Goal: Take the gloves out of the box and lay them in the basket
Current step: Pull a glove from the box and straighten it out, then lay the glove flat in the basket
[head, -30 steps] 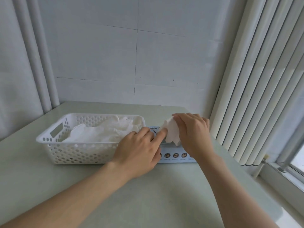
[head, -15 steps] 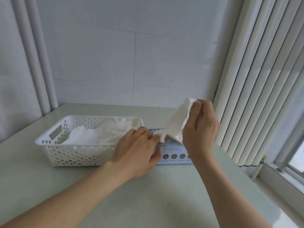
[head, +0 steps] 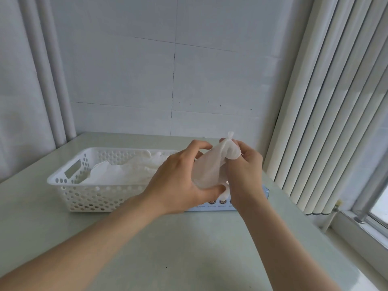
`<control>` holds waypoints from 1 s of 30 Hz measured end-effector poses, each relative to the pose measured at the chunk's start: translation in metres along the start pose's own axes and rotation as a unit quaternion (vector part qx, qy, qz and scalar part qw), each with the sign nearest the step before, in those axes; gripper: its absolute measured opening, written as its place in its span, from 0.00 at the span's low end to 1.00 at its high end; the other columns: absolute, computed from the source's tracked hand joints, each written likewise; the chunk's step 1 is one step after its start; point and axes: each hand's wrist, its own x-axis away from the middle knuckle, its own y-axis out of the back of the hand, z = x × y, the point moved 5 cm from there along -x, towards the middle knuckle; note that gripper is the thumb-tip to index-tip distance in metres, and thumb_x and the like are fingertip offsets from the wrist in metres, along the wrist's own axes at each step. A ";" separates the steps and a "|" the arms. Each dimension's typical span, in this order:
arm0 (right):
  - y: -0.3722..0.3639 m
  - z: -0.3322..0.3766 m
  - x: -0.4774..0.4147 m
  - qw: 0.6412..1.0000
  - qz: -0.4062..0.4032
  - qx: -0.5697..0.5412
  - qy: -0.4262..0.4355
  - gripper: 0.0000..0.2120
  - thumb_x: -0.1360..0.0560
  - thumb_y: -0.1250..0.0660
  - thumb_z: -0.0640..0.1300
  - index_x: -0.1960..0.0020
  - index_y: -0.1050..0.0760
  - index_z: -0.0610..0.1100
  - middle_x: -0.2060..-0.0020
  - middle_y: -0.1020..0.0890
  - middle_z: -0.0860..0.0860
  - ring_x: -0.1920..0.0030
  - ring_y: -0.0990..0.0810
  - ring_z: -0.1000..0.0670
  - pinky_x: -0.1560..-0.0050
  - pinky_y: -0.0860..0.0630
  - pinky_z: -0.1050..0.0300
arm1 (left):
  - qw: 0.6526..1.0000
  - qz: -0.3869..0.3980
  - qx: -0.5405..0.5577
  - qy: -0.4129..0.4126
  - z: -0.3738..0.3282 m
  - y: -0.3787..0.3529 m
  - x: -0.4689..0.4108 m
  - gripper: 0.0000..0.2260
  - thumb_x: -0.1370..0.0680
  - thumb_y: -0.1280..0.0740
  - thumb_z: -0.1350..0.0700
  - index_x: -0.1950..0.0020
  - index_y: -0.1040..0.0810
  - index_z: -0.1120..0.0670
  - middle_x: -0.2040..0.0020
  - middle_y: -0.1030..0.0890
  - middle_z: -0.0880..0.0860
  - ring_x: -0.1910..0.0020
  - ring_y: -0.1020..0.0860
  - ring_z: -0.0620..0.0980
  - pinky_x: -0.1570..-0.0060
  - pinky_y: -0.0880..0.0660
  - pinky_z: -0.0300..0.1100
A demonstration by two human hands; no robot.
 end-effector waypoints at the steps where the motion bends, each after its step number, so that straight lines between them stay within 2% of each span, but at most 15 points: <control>1: -0.001 -0.001 0.001 1.000 0.005 -0.005 -0.007 0.15 0.17 0.33 0.44 0.55 0.26 0.32 0.66 0.28 0.46 0.63 0.30 0.48 0.59 0.31 0.52 | 1.000 -0.005 0.001 -0.004 0.001 0.000 0.000 0.33 0.33 0.21 0.42 0.31 0.31 0.40 0.47 0.19 0.40 0.48 0.20 0.43 0.50 0.21 0.47; 3: 0.000 -0.001 0.001 1.000 0.003 -0.011 -0.022 0.16 0.16 0.33 0.47 0.57 0.25 0.37 0.67 0.27 0.48 0.65 0.29 0.49 0.63 0.29 0.56 | 0.999 -0.030 0.012 -0.008 0.005 0.002 -0.001 0.26 0.28 0.23 0.53 0.33 0.27 0.44 0.49 0.19 0.42 0.50 0.19 0.42 0.54 0.21 0.42; 5: 0.001 -0.003 0.000 0.999 -0.004 -0.009 -0.041 0.13 0.15 0.35 0.47 0.57 0.23 0.43 0.68 0.25 0.52 0.66 0.27 0.51 0.66 0.28 0.59 | 0.997 -0.072 0.039 -0.001 0.007 0.008 -0.003 0.15 0.25 0.28 0.59 0.40 0.22 0.47 0.51 0.17 0.43 0.51 0.19 0.41 0.55 0.24 0.36; 8: 0.000 -0.009 -0.002 0.997 -0.006 -0.024 -0.079 0.11 0.17 0.40 0.38 0.51 0.19 0.46 0.65 0.23 0.49 0.63 0.26 0.48 0.64 0.28 0.58 | 0.990 -0.105 0.085 0.040 0.010 0.017 -0.006 0.08 0.22 0.33 0.60 0.51 0.17 0.48 0.56 0.16 0.41 0.55 0.19 0.41 0.58 0.28 0.31; 11: -0.004 -0.013 -0.001 0.991 0.037 -0.030 -0.124 0.15 0.22 0.44 0.32 0.51 0.19 0.42 0.65 0.20 0.48 0.64 0.24 0.47 0.66 0.28 0.59 | 0.974 -0.115 0.170 0.093 0.018 0.023 -0.011 0.09 0.24 0.36 0.53 0.55 0.16 0.48 0.59 0.16 0.43 0.57 0.20 0.44 0.57 0.27 0.36; 13: -0.008 -0.013 0.003 0.984 0.082 -0.019 -0.155 0.14 0.24 0.44 0.34 0.53 0.19 0.38 0.65 0.19 0.45 0.65 0.23 0.45 0.67 0.27 0.57 | 0.963 -0.117 0.207 0.125 0.023 0.024 -0.013 0.10 0.25 0.38 0.52 0.56 0.16 0.49 0.58 0.16 0.48 0.56 0.19 0.50 0.56 0.26 0.44; 15: -0.012 -0.013 0.007 0.976 0.117 -0.018 -0.183 0.15 0.21 0.44 0.42 0.57 0.20 0.40 0.65 0.19 0.45 0.67 0.23 0.43 0.68 0.26 0.55 | 0.961 -0.115 0.208 0.141 0.024 0.025 -0.013 0.10 0.23 0.38 0.54 0.56 0.16 0.50 0.58 0.16 0.51 0.58 0.21 0.50 0.58 0.28 0.45; 18: -0.018 -0.009 0.011 0.966 0.188 -0.016 -0.177 0.24 0.17 0.43 0.60 0.52 0.18 0.42 0.60 0.15 0.44 0.63 0.17 0.42 0.61 0.21 0.50 | 0.966 -0.110 0.172 0.157 0.025 0.025 -0.013 0.09 0.20 0.36 0.57 0.57 0.17 0.52 0.59 0.17 0.50 0.62 0.24 0.46 0.60 0.29 0.44; 19: -0.019 -0.007 0.012 0.965 0.205 0.005 -0.163 0.25 0.18 0.41 0.62 0.51 0.18 0.42 0.59 0.15 0.44 0.61 0.16 0.42 0.59 0.20 0.48 | 0.967 -0.110 0.163 0.160 0.025 0.025 -0.013 0.09 0.20 0.35 0.56 0.57 0.17 0.52 0.59 0.17 0.50 0.61 0.23 0.46 0.59 0.28 0.43; 21: -0.020 -0.005 0.013 0.968 0.213 0.063 -0.116 0.17 0.19 0.32 0.57 0.48 0.17 0.43 0.57 0.13 0.45 0.57 0.13 0.43 0.56 0.16 0.46 | 0.970 -0.109 0.148 0.160 0.025 0.026 -0.014 0.08 0.20 0.33 0.54 0.58 0.18 0.51 0.61 0.18 0.50 0.62 0.22 0.46 0.60 0.28 0.42; 23: -0.019 -0.005 0.011 0.973 0.194 0.102 -0.067 0.07 0.22 0.26 0.48 0.46 0.17 0.47 0.55 0.12 0.46 0.54 0.12 0.42 0.53 0.15 0.44 | 0.971 -0.103 0.135 0.166 0.026 0.028 -0.015 0.10 0.21 0.33 0.55 0.61 0.20 0.52 0.68 0.22 0.46 0.66 0.26 0.46 0.64 0.31 0.41; 26: -0.015 -0.005 0.008 0.976 0.171 0.132 -0.018 0.04 0.20 0.28 0.43 0.47 0.16 0.47 0.56 0.11 0.47 0.55 0.12 0.42 0.55 0.15 0.44 | 0.973 -0.088 0.126 0.173 0.027 0.032 -0.017 0.13 0.21 0.34 0.55 0.64 0.27 0.58 0.72 0.33 0.44 0.70 0.35 0.46 0.66 0.37 0.42; 28: -0.013 -0.005 0.006 0.977 0.156 0.147 -0.004 0.07 0.17 0.31 0.44 0.48 0.15 0.45 0.59 0.12 0.45 0.59 0.13 0.43 0.60 0.15 0.45 | 0.974 -0.077 0.123 0.176 0.028 0.037 -0.018 0.15 0.21 0.35 0.55 0.63 0.31 0.62 0.71 0.36 0.47 0.70 0.37 0.47 0.68 0.39 0.42; 30: -0.013 -0.005 0.006 0.976 0.150 0.155 -0.004 0.10 0.16 0.32 0.46 0.51 0.15 0.43 0.61 0.12 0.44 0.63 0.15 0.47 0.62 0.20 0.51 | 0.973 -0.070 0.129 0.177 0.030 0.041 -0.020 0.16 0.21 0.35 0.54 0.64 0.33 0.62 0.70 0.37 0.48 0.71 0.38 0.46 0.68 0.40 0.41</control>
